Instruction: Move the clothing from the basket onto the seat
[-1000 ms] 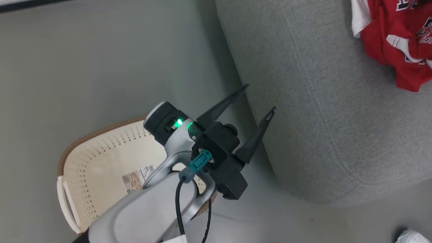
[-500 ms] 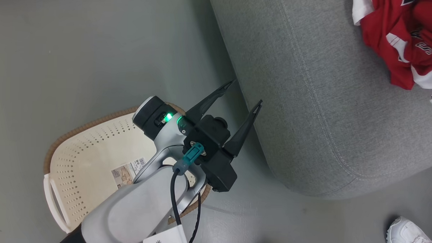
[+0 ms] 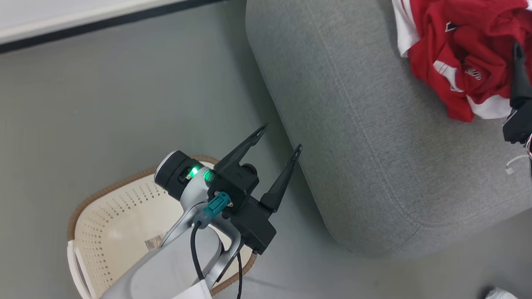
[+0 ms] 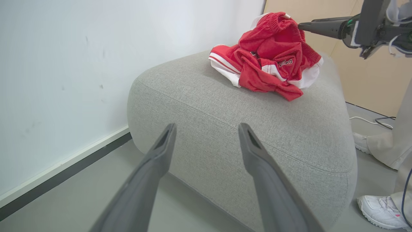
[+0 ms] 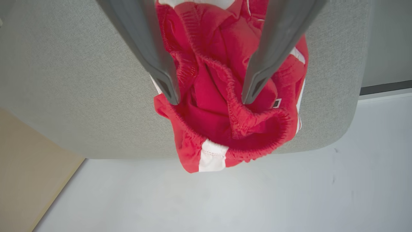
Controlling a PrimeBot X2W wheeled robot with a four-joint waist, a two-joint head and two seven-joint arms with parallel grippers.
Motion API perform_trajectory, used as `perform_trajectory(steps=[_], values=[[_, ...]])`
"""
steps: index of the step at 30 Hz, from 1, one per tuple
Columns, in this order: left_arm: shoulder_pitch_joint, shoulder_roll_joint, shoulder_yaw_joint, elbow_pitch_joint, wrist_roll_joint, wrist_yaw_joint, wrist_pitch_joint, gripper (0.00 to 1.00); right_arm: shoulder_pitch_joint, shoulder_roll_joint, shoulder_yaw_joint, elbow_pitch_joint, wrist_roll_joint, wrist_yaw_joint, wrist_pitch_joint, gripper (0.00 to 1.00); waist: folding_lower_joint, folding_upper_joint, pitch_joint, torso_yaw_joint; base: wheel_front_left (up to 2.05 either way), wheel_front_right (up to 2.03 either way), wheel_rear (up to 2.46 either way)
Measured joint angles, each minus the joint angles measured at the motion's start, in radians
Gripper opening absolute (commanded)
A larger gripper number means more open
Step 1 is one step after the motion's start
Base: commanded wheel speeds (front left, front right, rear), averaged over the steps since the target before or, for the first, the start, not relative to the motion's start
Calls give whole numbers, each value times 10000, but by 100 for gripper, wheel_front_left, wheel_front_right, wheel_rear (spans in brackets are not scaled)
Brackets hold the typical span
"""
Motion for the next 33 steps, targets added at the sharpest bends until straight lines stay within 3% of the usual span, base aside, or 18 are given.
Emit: perform_trajectory(steps=[10,20,33], values=[[465,-397,550,351,-610,10,-435,100,993,-58,77,-1024,-301,77,-13,100,-1,-1,-1249,186,0,0,0],[1113,-523,1283,1018,-920,84,-612,100,2616,224,71,-1960,-355,61,-13,100,-2,-2,-2452,837,0,0,0],[3161,153,2638,1302,-1327,96,-775,100,5327,773,38,-3691,-357,-476,-12,100,-2,-2,-4039,1931,0,0,0]])
